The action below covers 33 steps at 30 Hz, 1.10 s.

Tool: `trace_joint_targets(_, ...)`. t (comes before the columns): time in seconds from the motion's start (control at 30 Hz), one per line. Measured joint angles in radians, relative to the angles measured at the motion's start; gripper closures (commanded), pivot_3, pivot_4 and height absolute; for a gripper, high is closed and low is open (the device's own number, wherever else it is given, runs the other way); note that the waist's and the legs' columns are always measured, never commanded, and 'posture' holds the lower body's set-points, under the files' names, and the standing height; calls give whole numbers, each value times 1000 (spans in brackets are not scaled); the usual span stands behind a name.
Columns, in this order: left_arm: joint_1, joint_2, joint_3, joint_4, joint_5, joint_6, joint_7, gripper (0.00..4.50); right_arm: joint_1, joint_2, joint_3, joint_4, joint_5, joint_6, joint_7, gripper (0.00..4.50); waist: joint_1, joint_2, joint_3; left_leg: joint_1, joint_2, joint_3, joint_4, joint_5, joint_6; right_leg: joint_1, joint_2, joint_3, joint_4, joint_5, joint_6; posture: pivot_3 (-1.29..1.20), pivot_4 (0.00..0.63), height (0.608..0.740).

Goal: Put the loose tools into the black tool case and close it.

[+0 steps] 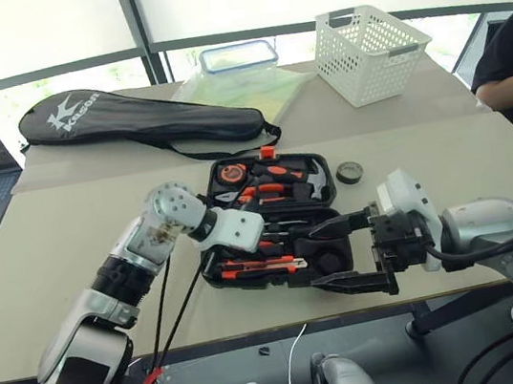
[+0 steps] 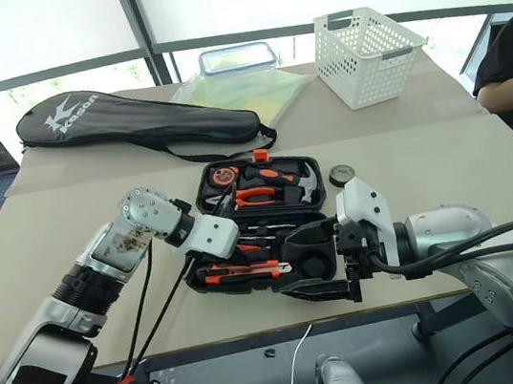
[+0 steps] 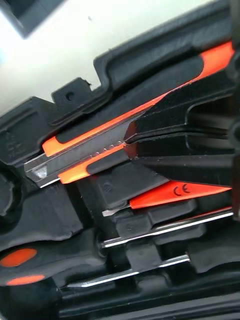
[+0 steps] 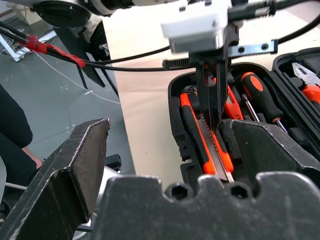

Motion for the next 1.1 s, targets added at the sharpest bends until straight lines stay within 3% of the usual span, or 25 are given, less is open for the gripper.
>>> trace_joint_targets(0.17,13,0,10,-3,10,-23,15,4443,6,0,-1,-6,1,0,-5,0,3,0,-1,4,0,0,0,0,1,4,0,1,0,0,0,0,150,740)
trace_joint_targets(0.33,64,17,67,-72,-80,160,-17,4443,26,-5,-23,-4,0,0,-5,0,-2,0,0,4,0,0,0,-1,2,3,1,1,1,-1,1,0,150,740)
trace_joint_targets(0.53,120,145,193,-247,-213,324,-54,4443,88,-61,-121,19,-2,0,5,0,-7,0,0,2,0,0,-2,-1,2,1,1,-1,1,-1,1,0,150,740)
trace_joint_targets(0.63,175,234,275,-319,-289,448,-61,3741,151,-116,-198,86,-38,-2,19,0,-8,0,0,2,0,1,-2,-1,2,1,1,-2,0,-1,1,0,150,740)
trace_joint_targets(0.77,191,300,426,-370,-433,651,-29,2397,122,-166,-254,247,-116,-9,-7,0,-7,0,0,4,0,1,-1,-1,2,1,1,-2,0,-1,2,0,150,740)
trace_joint_targets(0.97,185,295,528,-439,-580,843,65,125,-100,-151,-99,458,-261,-87,22,0,-16,0,0,7,0,5,-5,0,-1,1,0,2,0,-1,1,0,150,740)
trace_joint_targets(1.1,201,297,545,-480,-609,863,108,12,-354,-44,95,698,-436,-175,28,0,-31,0,0,8,0,7,-6,0,-1,1,0,10,0,-1,1,0,150,740)
